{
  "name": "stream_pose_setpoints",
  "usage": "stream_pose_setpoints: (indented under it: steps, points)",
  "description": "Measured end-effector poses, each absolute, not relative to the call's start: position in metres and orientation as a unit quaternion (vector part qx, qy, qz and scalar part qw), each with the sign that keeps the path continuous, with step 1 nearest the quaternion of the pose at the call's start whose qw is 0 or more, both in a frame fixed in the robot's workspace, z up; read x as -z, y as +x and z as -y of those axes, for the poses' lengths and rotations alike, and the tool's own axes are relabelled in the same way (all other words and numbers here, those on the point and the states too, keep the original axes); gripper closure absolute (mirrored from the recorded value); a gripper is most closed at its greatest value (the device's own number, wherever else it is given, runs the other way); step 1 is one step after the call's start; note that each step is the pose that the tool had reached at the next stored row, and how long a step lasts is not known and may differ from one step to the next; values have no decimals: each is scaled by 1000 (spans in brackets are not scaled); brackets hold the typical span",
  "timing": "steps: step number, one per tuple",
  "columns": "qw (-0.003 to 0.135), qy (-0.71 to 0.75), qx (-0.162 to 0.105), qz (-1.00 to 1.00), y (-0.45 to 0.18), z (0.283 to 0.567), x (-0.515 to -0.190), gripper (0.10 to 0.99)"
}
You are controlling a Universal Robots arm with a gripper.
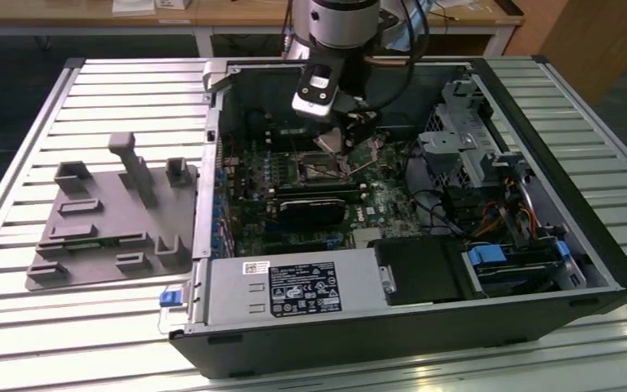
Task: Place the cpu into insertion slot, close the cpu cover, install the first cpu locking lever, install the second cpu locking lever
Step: 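Place the cpu into insertion slot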
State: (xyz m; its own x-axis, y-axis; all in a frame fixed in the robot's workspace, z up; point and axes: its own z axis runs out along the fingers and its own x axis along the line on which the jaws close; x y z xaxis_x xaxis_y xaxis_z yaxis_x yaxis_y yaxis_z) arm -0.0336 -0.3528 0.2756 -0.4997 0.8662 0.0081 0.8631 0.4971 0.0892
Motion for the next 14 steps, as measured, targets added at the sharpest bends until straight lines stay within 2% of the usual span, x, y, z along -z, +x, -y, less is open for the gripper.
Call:
stream_pose_setpoints:
  steps: [14]
  points:
    - [24, 606, -38, -795, -34, 353, -268, 549]
